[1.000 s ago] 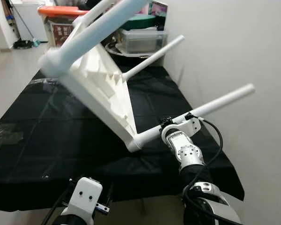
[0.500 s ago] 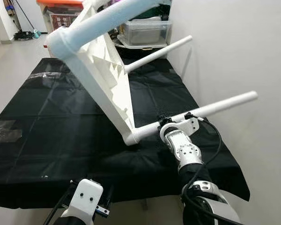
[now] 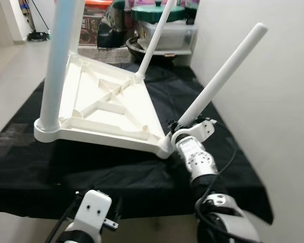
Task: Building children table
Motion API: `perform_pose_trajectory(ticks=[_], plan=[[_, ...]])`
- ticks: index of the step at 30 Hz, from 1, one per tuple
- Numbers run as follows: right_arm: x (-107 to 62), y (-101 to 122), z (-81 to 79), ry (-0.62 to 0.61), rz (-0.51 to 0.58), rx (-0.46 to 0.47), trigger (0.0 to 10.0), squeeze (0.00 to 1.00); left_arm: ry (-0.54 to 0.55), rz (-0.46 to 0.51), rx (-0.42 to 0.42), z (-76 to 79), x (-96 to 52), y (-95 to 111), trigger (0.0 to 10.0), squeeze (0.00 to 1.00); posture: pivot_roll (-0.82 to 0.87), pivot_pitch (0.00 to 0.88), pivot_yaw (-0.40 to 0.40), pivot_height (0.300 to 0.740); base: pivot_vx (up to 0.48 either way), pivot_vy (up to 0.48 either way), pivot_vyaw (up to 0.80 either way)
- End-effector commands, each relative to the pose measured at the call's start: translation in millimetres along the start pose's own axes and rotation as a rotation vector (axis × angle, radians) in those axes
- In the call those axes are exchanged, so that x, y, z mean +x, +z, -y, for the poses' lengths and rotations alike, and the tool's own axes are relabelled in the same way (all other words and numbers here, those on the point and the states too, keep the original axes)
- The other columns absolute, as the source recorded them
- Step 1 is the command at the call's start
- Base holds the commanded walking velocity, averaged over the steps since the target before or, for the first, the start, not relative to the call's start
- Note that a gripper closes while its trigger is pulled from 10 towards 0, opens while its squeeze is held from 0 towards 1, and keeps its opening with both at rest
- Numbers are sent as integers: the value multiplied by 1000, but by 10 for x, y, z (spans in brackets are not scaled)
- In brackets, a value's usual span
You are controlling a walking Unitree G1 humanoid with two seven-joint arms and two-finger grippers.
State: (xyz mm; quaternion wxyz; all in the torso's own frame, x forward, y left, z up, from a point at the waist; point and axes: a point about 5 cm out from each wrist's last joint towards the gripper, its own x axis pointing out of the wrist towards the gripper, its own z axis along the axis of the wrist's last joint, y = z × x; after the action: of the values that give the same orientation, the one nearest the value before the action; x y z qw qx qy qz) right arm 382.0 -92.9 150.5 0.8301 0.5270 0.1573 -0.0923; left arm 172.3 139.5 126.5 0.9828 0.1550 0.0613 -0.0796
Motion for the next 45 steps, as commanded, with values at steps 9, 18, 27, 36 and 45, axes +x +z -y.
perform_pose_trajectory(ticks=[9, 18, 27, 36, 45], plan=[[-291, -664, -263, 302, -133, -206, 10000, 0, -2, 3, -1, 9, 64, -9, 10000, 0, 263, 19, -98, 740, 0, 0, 0], [-542, -616, -531, 655, 108, -767, 10000, 0, 0, 11, 0, 16, 144, -29, 10000, 0, 248, 0, -103, 740, 0, 0, 0], [-653, -397, -649, 665, 279, -886, 10000, 0, 13, 19, 6, -4, 178, -39, 10000, 0, 247, 0, -108, 740, 0, 0, 0], [-710, 6, -1131, 687, 502, -956, 10000, 0, 13, 25, 2, 2, 222, -44, 10000, 0, 238, 0, -107, 740, 0, 0, 0], [-750, 241, -1428, 649, 589, -934, 10000, 0, 7, 35, 5, 16, 230, -27, 10000, 0, 236, 0, -112, 740, 0, 0, 0]])
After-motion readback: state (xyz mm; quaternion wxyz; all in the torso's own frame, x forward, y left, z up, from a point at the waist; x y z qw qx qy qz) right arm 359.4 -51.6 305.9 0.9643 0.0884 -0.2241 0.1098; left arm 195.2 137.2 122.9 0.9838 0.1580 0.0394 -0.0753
